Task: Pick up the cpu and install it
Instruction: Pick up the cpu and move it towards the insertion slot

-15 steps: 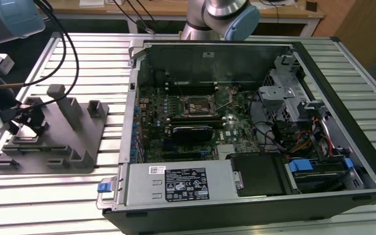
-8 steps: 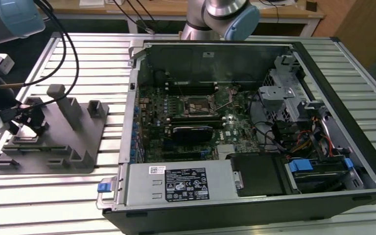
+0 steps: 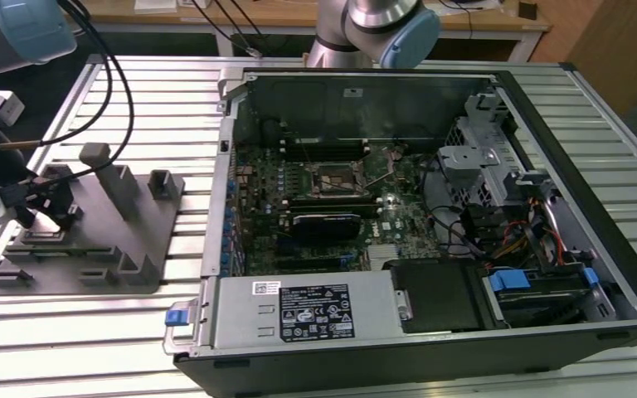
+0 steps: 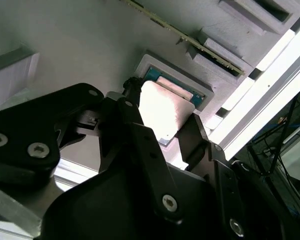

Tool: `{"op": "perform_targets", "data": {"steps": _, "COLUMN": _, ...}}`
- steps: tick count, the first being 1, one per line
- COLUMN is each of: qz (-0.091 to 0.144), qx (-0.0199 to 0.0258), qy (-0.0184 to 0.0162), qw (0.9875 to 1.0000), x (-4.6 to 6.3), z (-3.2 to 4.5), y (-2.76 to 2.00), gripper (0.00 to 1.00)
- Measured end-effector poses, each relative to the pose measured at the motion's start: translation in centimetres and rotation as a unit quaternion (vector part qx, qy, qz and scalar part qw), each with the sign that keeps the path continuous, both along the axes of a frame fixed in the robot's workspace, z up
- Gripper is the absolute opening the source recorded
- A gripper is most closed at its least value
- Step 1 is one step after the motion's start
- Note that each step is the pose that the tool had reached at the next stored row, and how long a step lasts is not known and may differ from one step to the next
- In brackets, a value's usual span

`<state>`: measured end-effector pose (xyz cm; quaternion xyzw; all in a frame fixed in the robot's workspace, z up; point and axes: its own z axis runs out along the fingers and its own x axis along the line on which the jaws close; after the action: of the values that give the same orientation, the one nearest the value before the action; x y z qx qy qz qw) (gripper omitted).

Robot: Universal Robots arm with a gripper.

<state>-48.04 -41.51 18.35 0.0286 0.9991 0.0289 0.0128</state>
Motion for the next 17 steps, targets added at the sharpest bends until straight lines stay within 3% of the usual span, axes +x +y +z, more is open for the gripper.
{"op": "perform_targets", "data": {"steps": 6, "qz": 0.0, "qx": 0.0, "qy": 0.0, "qw": 1.0, "x": 0.0, "z": 0.19, "y": 0.01, "gripper": 0.54}}
{"op": "perform_targets", "data": {"steps": 17, "qz": 0.0, "qx": 0.0, "qy": 0.0, "qw": 1.0, "x": 0.0, "z": 2.04, "y": 0.01, "gripper": 0.54}}
